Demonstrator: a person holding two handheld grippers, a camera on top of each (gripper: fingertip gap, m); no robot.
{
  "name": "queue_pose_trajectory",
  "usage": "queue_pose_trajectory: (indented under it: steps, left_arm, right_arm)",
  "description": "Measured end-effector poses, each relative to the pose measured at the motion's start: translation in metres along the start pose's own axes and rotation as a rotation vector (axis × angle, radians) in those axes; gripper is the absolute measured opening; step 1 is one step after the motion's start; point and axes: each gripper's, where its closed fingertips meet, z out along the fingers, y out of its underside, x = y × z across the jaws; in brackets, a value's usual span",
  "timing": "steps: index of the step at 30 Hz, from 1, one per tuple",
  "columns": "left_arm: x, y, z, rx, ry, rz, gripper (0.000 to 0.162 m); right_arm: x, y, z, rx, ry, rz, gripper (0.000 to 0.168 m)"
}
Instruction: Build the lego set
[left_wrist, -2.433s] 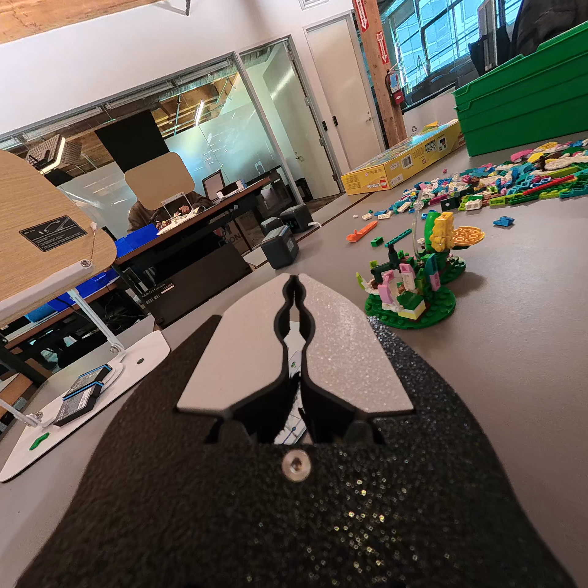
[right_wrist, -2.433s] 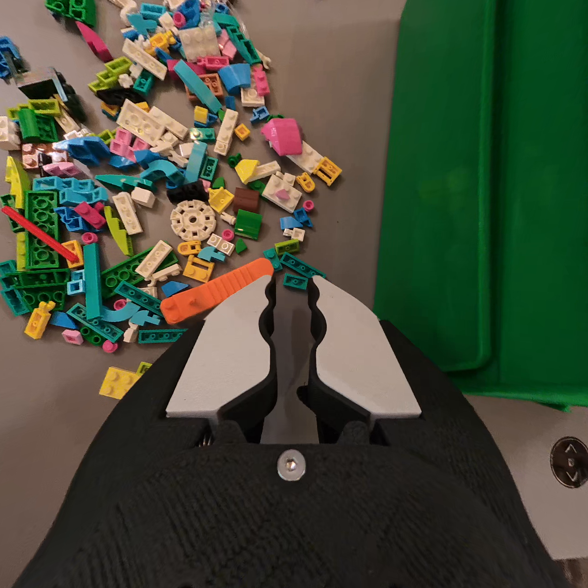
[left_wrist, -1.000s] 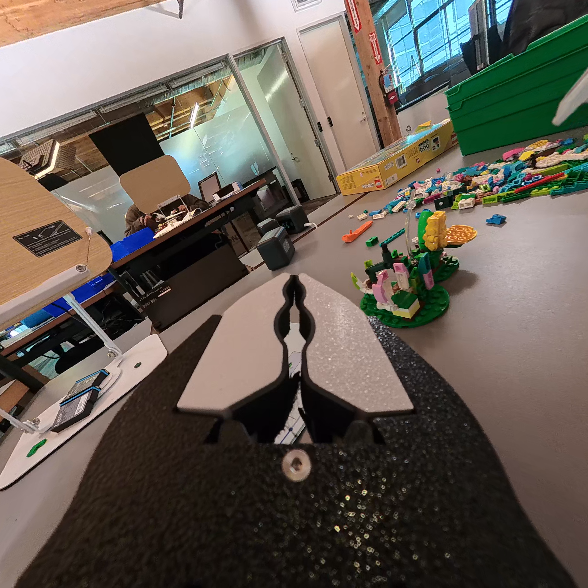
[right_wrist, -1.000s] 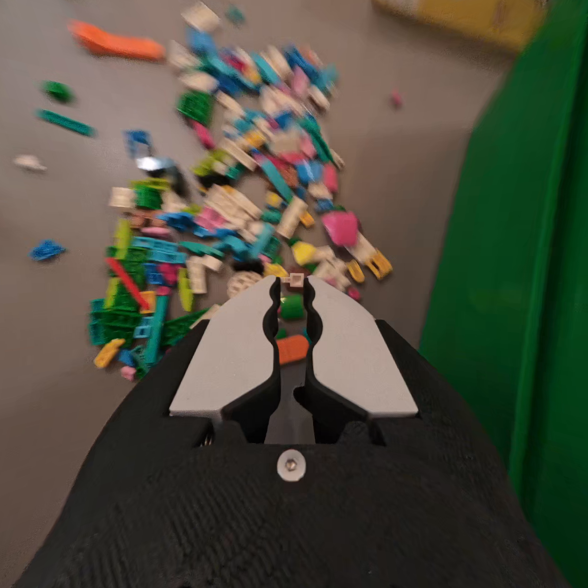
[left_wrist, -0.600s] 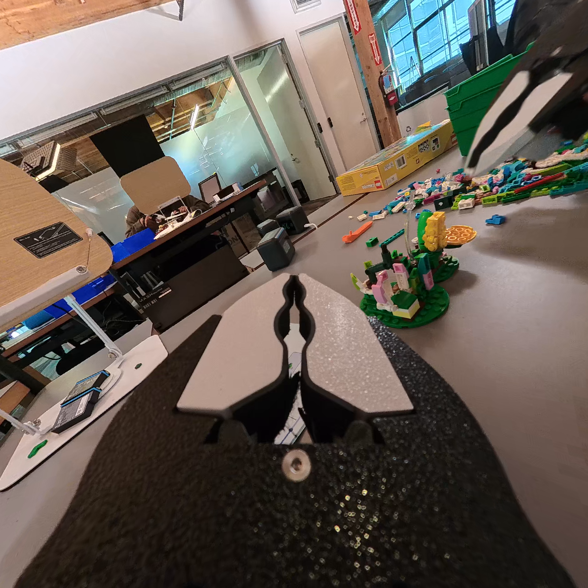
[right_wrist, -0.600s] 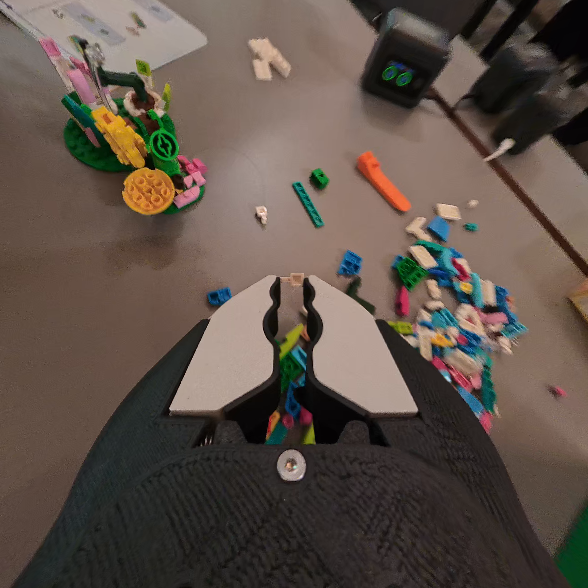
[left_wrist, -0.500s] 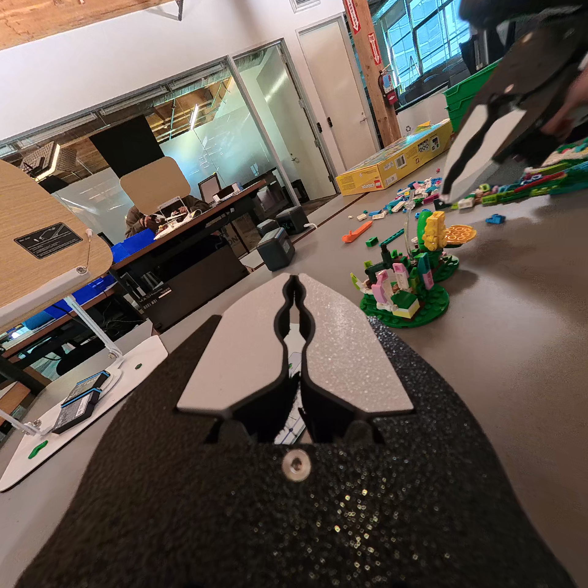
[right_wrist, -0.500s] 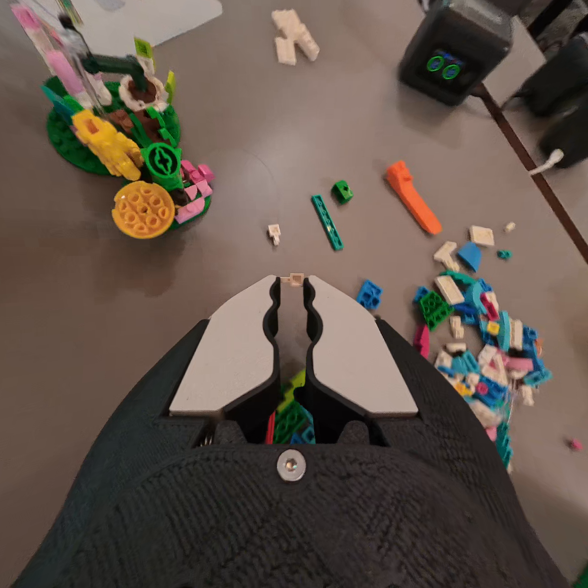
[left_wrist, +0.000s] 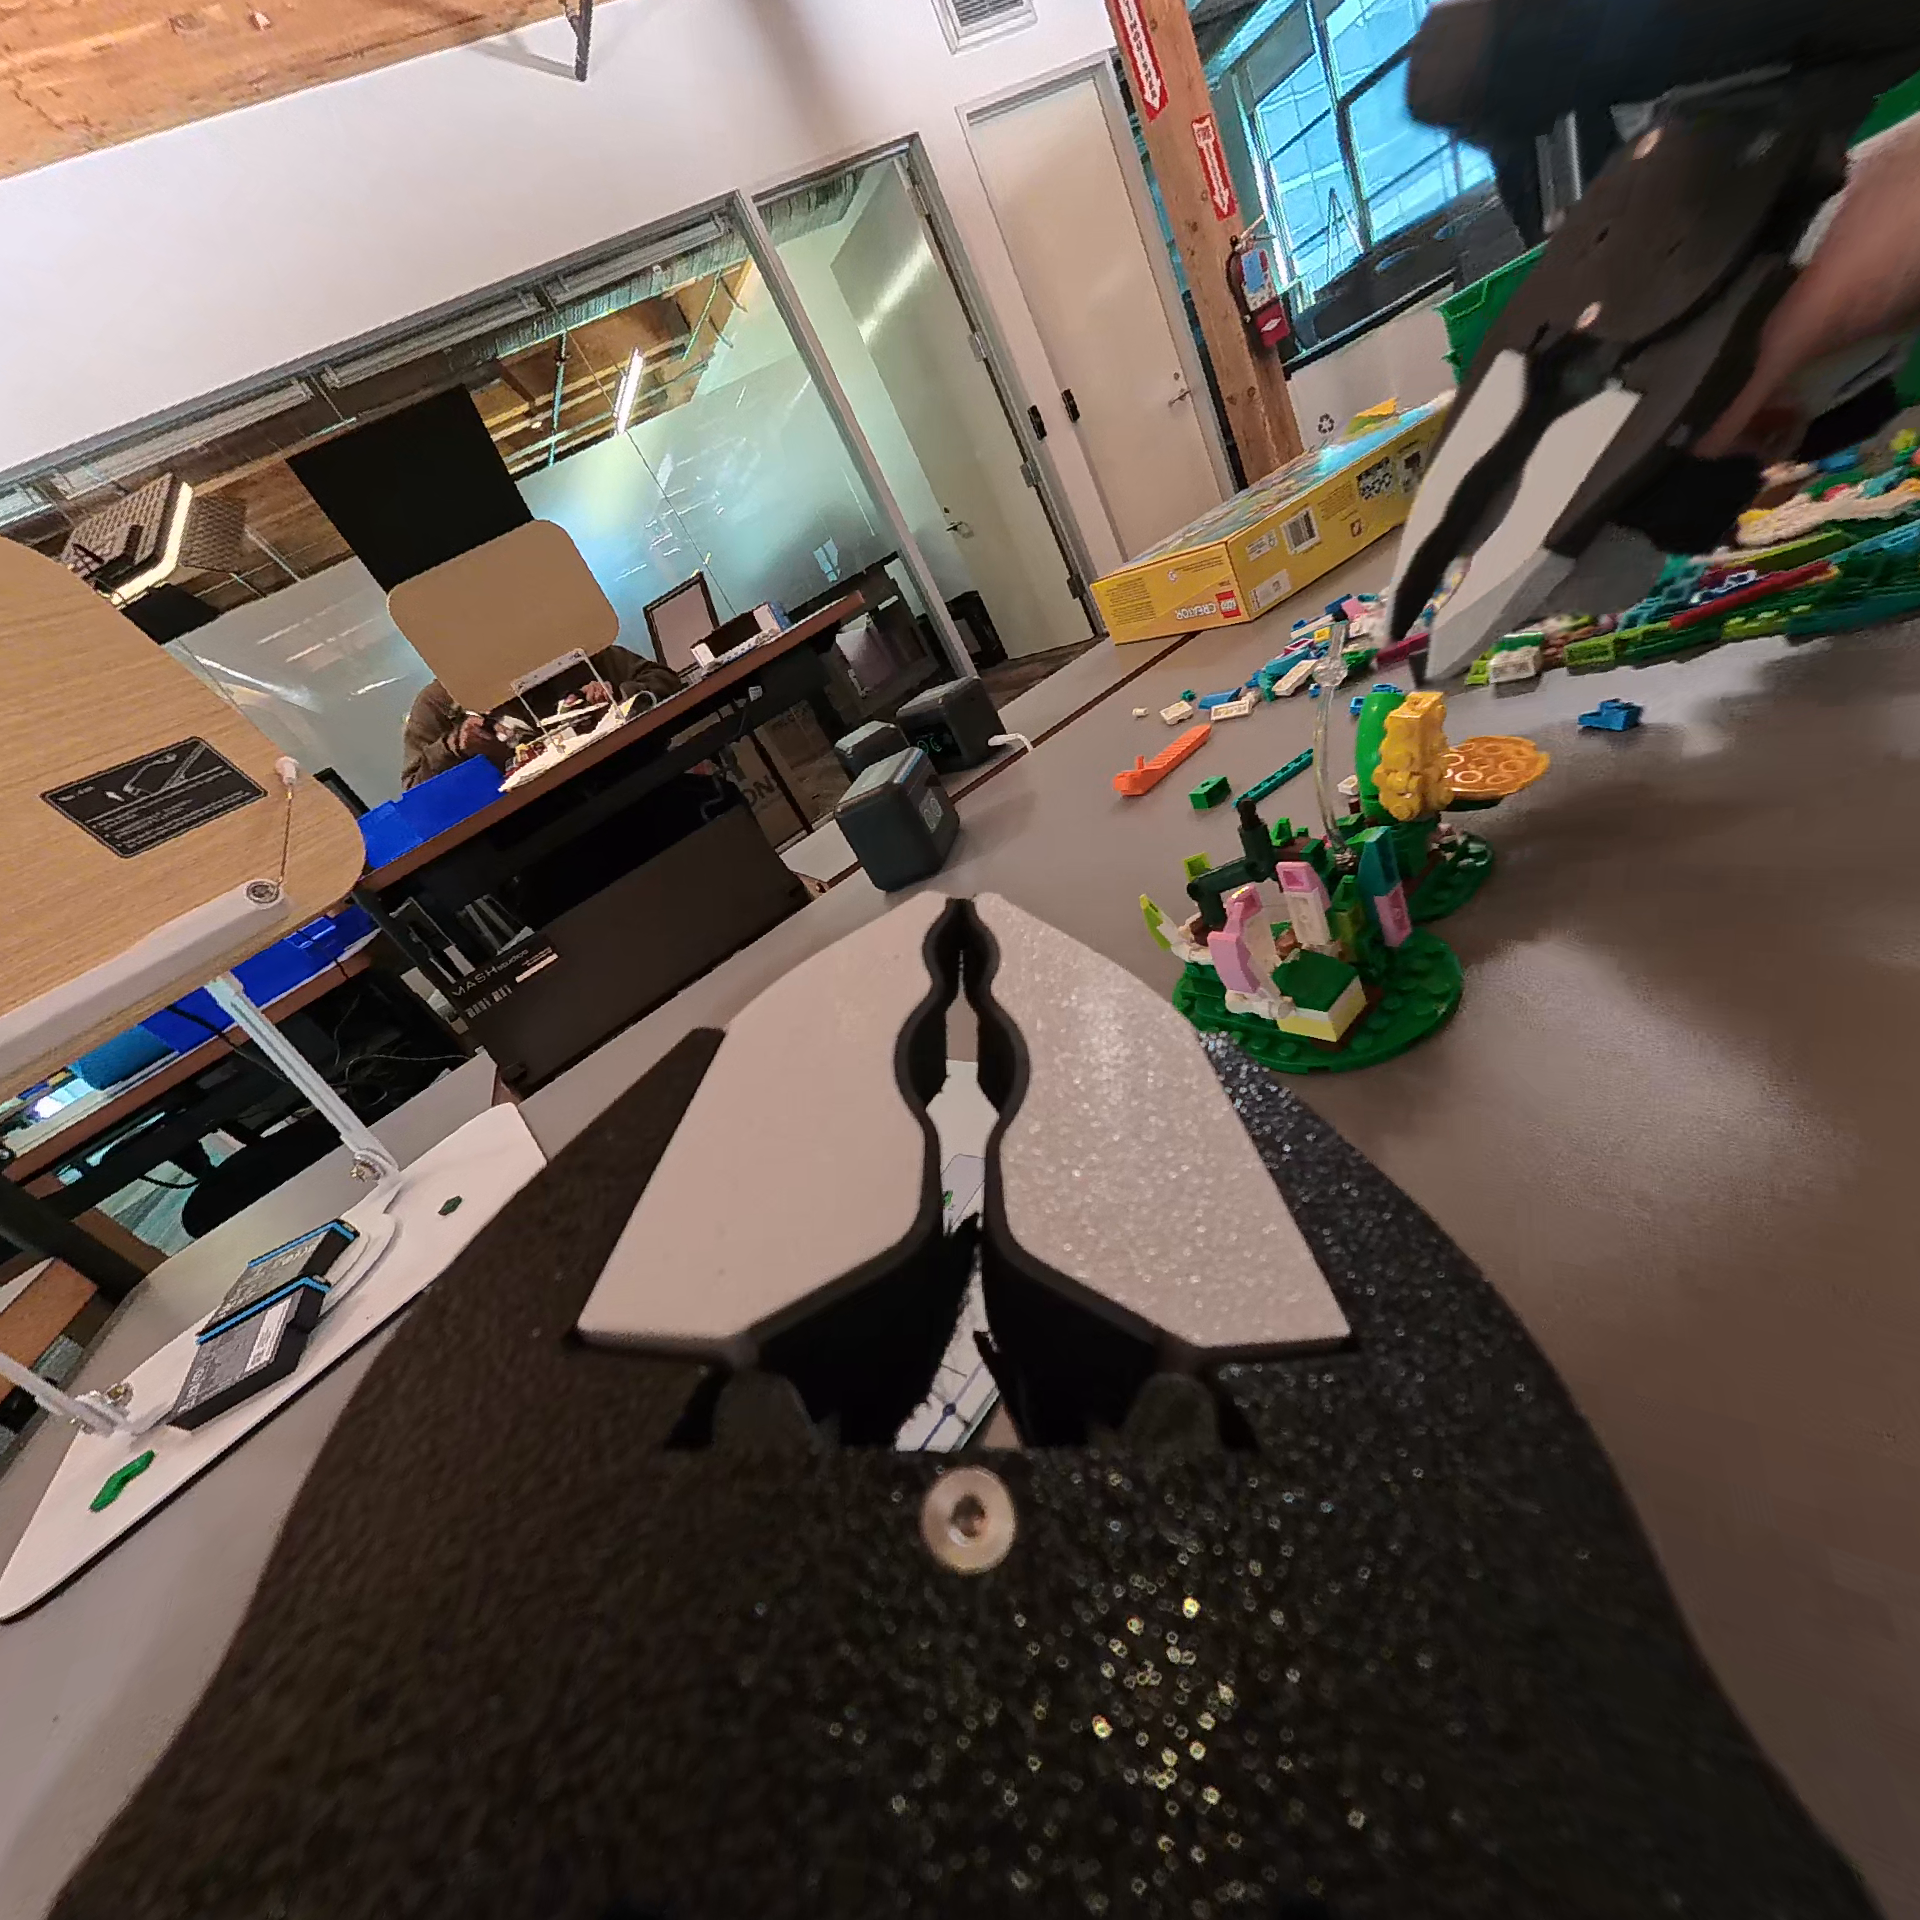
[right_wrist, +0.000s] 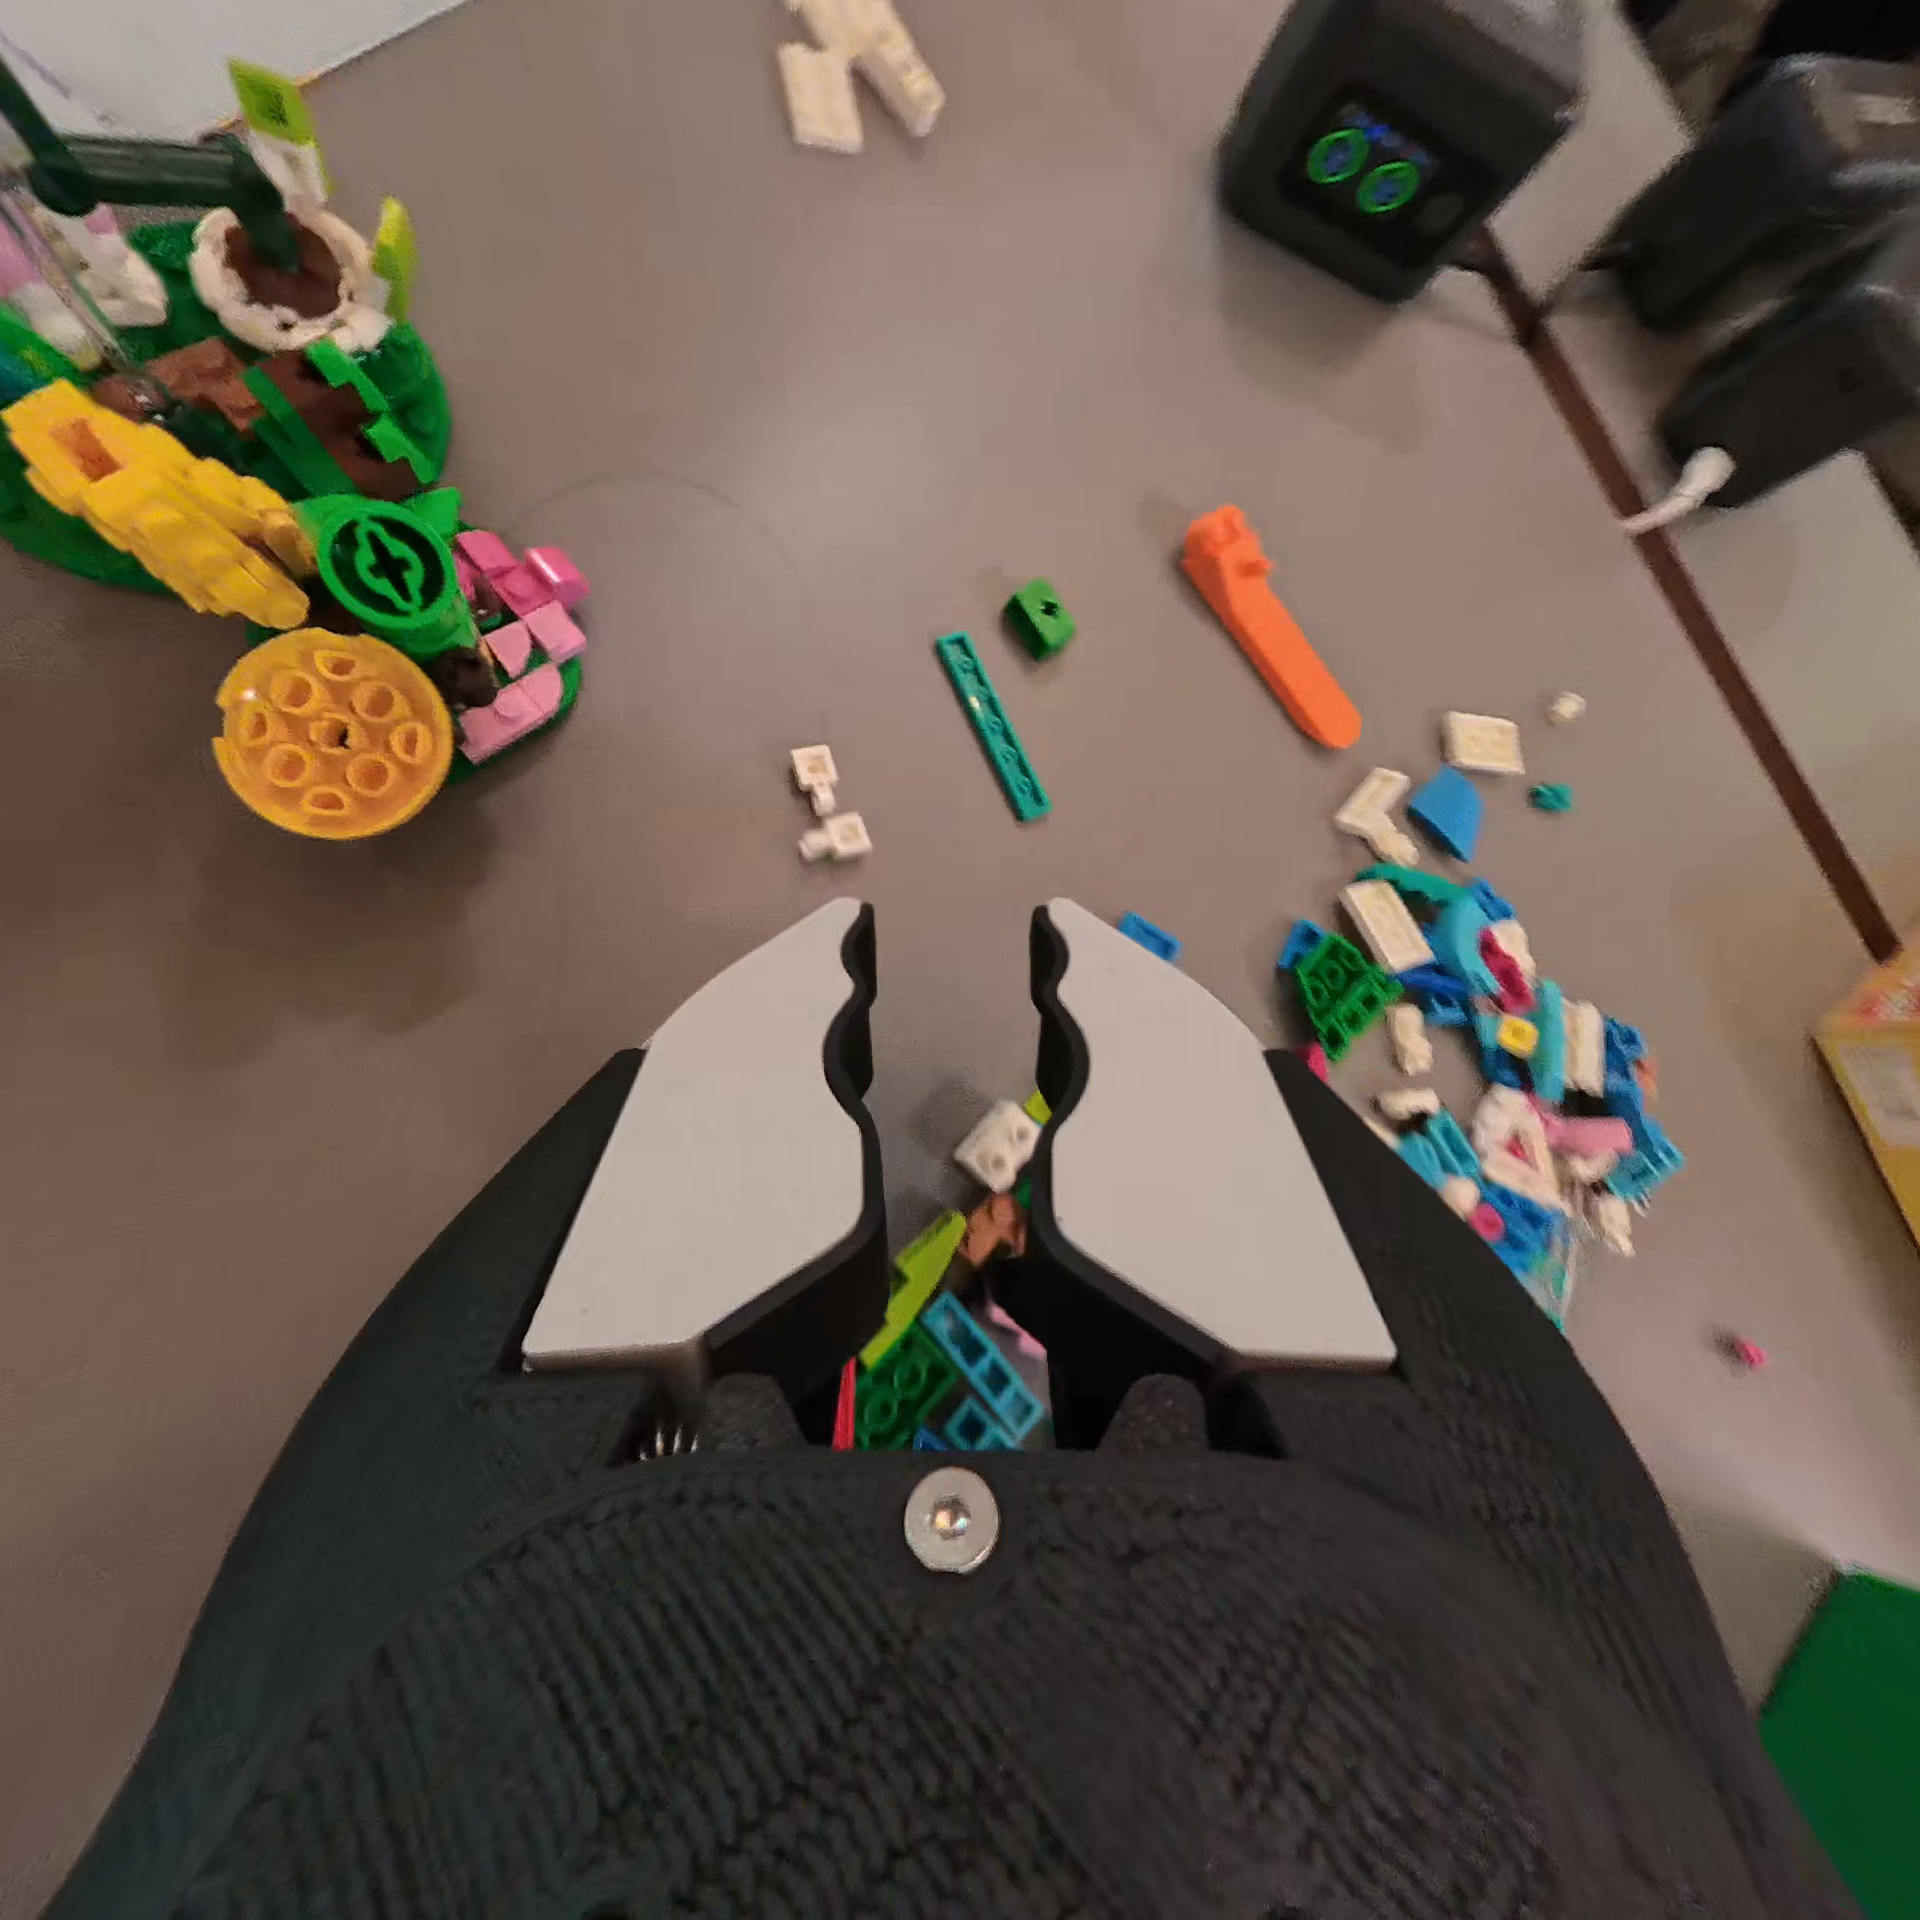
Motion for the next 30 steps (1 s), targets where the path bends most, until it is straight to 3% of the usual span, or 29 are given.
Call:
queue_pose_trajectory:
  steps: [1,10,16,30]
  left_arm:
    - [0.0,0.0,0.0,-0.001,0.0,0.001,0.0]
    - [-0.001,0.002,0.0,-0.007,-0.005,0.006,0.0]
    - [-0.001,0.002,0.0,-0.006,-0.006,-0.001,0.0]
    - [-0.002,0.004,0.0,-0.007,-0.007,-0.003,0.0]
  right_arm:
    - [0.003,0.002,-0.007,0.018,0.036,0.02,0.027]
    - [0.004,0.046,-0.066,0.107,0.23,0.193,0.024]
    - [0.007,0.057,-0.092,0.169,0.29,0.245,0.023]
    - [0.022,0.068,-0.109,0.189,0.374,0.31,0.021]
